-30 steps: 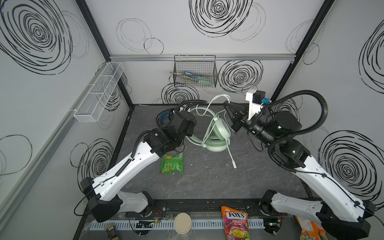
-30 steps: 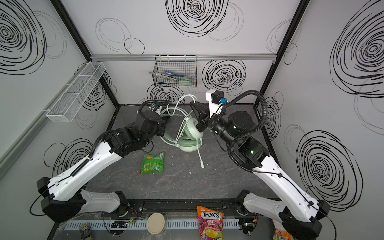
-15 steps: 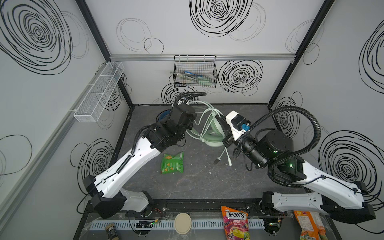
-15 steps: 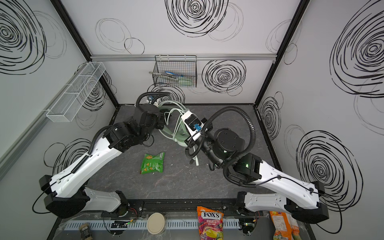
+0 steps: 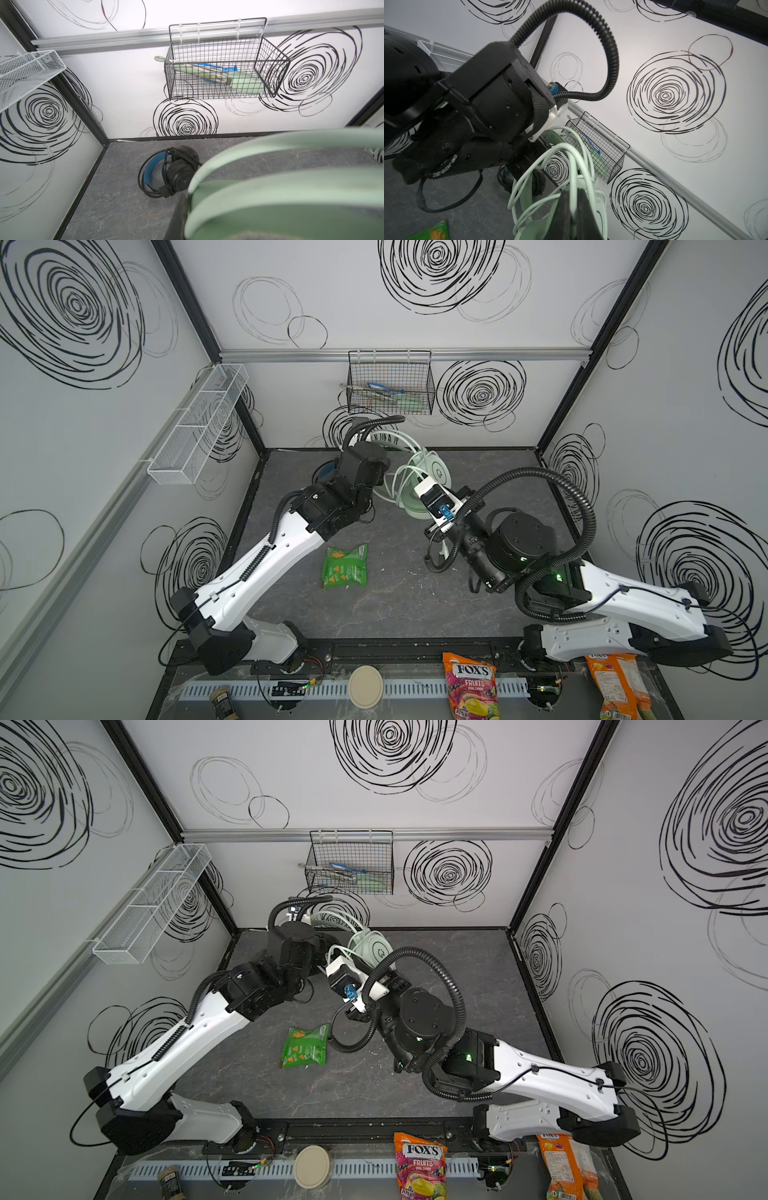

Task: Wrap the headphones
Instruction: 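Wrap the cable over the headset toward the left gripper with the right gripper, then release the cable and pull the right gripper back toward the robot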

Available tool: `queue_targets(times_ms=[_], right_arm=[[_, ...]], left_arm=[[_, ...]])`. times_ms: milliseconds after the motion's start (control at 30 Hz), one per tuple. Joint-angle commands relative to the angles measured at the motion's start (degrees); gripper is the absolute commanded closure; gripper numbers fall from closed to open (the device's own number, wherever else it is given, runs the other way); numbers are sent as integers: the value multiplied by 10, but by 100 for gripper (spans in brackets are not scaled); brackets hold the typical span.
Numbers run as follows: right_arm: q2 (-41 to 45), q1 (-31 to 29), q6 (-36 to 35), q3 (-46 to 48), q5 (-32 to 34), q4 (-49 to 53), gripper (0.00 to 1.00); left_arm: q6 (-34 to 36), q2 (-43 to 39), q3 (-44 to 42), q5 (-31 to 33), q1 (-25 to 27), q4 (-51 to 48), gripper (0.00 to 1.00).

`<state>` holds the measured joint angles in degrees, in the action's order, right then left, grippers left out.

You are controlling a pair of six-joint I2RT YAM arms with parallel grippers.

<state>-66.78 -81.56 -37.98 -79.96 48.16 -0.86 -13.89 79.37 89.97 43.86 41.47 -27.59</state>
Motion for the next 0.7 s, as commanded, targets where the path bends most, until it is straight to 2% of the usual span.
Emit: queue_targets(times_ms=[0, 200, 433, 533, 667], right_arm=[[12, -26, -5, -29, 0, -36, 86], [33, -26, 62, -5, -21, -17, 79], [77, -24, 130, 28, -14, -20, 77], [121, -6, 189, 48, -6, -17, 56], [178, 27, 255, 60, 4, 24, 41]], left_arm=[[-25, 19, 11, 69, -30, 82, 100], [-93, 27, 66, -26, -28, 42, 100], [-99, -6, 46, -58, -20, 72, 100], [-86, -32, 9, -70, -23, 114, 100], [-79, -55, -12, -73, -23, 139, 100]])
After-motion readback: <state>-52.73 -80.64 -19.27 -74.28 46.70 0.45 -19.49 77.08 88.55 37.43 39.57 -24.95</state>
